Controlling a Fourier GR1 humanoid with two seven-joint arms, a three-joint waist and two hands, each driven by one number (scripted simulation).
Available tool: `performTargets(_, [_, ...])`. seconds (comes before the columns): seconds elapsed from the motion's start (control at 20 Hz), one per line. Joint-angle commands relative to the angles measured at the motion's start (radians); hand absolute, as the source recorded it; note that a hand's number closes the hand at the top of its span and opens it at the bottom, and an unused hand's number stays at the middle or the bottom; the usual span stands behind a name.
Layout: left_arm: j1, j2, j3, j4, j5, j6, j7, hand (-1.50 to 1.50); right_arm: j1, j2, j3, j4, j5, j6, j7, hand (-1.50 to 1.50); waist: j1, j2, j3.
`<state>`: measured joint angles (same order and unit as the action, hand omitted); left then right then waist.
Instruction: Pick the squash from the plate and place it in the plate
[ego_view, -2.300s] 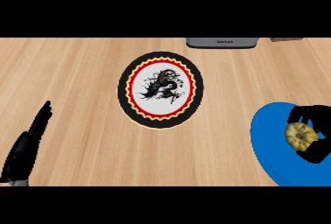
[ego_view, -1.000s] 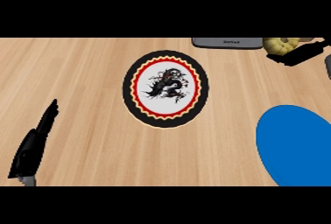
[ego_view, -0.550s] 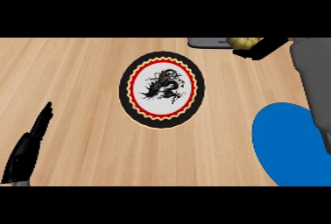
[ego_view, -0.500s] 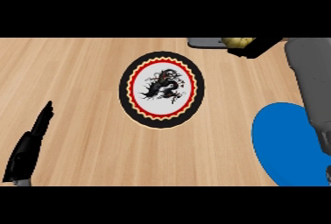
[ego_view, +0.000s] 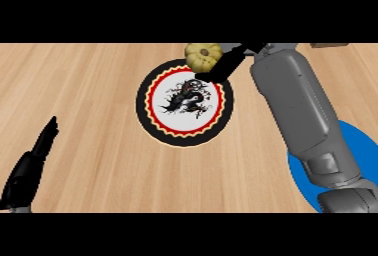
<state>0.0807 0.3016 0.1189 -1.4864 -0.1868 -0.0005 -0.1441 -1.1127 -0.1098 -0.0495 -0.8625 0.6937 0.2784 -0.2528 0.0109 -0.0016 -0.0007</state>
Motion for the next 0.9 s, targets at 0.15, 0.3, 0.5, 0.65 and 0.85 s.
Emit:
performTargets(0.15, [0.006, -0.027, -0.022, -0.059, -0.02, 0.007, 0.035, 0.0, -0.05, 0.107, 0.065, 0.177, 0.065, -0.068, 0.035, 1.5, 0.015, 0.006, 0.001])
performTargets(0.3, [-0.039, -0.029, -0.004, -0.005, -0.022, 0.014, 0.033, 0.0, -0.03, 0.109, 0.159, 0.211, -0.002, -0.113, 0.067, 1.5, 0.015, 0.005, 0.0])
performTargets(0.5, [0.003, -0.018, -0.004, -0.025, -0.002, -0.024, -0.007, 0.0, -0.028, 0.109, 0.182, 0.342, -0.079, -0.093, 0.017, 1.5, 0.044, 0.011, 0.0])
performTargets(0.65, [-0.075, -0.012, -0.024, -0.044, -0.021, -0.029, 0.083, 0.0, -0.024, 0.11, 0.18, 0.38, -0.189, -0.194, 0.127, -1.5, 0.048, 0.012, 0.001])
performTargets(0.85, [-0.084, -0.019, -0.016, 0.002, -0.022, -0.032, 0.052, 0.0, -0.072, 0.11, 0.279, 0.436, -0.288, -0.253, 0.173, -1.5, 0.055, 0.014, 0.0])
